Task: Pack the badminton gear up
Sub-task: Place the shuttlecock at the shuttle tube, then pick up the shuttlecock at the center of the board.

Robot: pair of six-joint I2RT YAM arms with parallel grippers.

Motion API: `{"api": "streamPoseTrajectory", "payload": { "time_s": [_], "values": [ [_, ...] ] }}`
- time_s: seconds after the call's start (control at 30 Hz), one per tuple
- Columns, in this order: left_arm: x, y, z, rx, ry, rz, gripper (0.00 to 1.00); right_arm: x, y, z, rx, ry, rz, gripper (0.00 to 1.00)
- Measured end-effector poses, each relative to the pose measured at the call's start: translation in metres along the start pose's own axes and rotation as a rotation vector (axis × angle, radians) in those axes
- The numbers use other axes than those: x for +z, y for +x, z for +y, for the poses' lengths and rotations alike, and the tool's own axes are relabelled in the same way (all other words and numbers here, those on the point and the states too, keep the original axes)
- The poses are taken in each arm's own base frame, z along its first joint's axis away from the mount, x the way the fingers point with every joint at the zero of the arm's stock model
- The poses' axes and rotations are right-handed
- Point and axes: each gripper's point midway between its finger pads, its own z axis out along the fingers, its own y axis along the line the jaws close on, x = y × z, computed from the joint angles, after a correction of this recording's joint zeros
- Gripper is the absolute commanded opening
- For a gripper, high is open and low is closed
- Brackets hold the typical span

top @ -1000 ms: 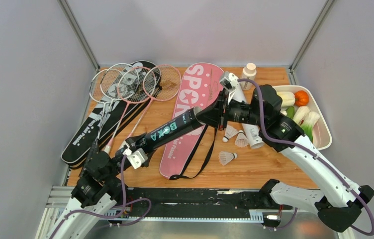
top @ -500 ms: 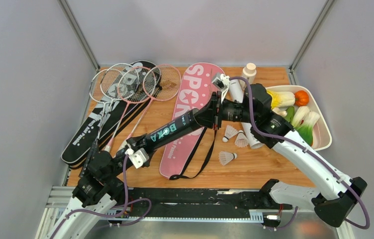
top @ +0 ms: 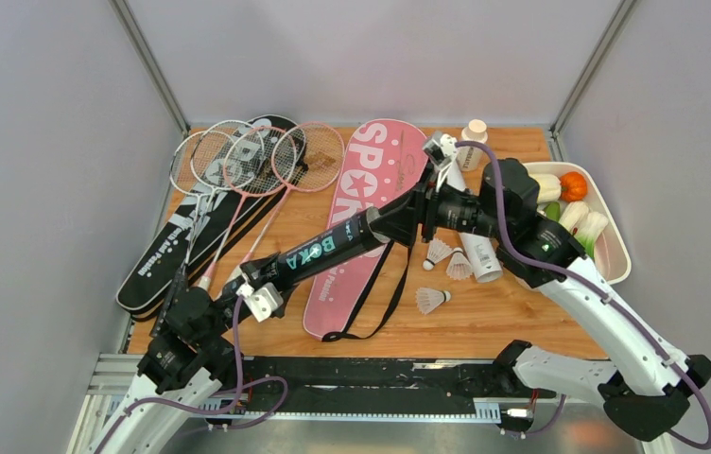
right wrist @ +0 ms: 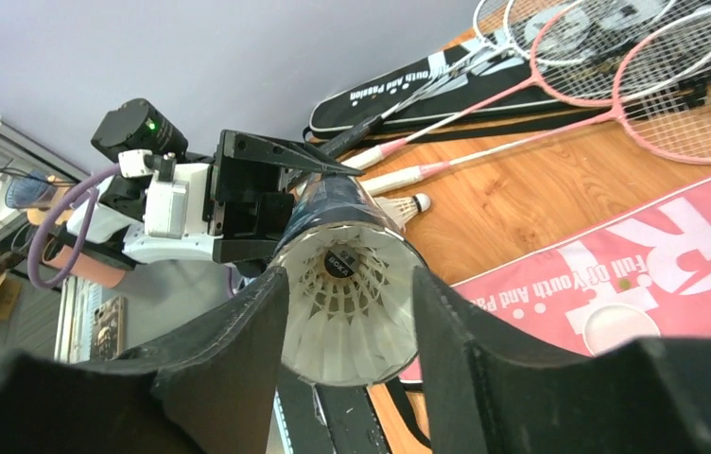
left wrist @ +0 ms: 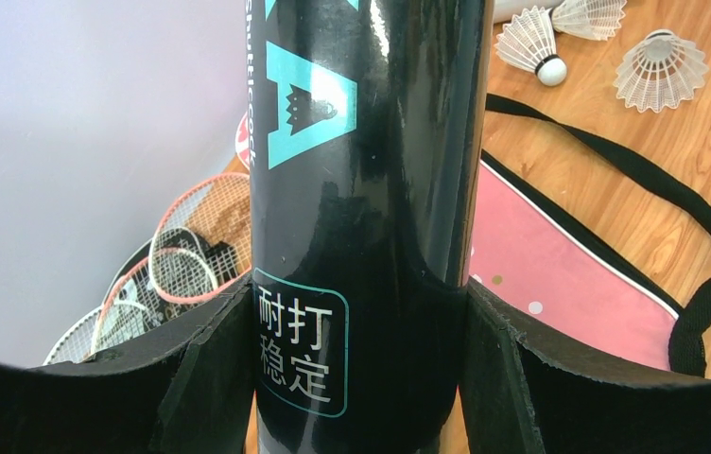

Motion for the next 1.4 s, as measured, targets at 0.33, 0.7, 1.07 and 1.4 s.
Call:
{"api": "streamPoseTrajectory", "payload": {
  "time_s": [0.33, 0.7, 1.07, 1.4],
  "values": [
    [0.000, 0.001, 0.001, -0.003, -0.009, 0.006, 0.00, -0.033, -0.037, 0.016, -0.058, 0.053, -0.125, 0.56],
    [-0.017, -0.024, 0.074, -0.220, -0.360, 0.064, 0.00, -0.031, -0.018, -0.021, -0.042, 0.171, -0.231, 0.57],
    [-0.079, -0.122, 0.150, -0.361, -0.656, -0.165, 0.00, 0.080, 0.083, -0.072, -0.069, 0.297, -0.076, 0.58],
    [-0.109, -0.139, 0.150, -0.366, -0.688, -0.262, 0.00, 0.197, 0.194, -0.058, -0.122, 0.377, 0.111, 0.58]
  ]
}}
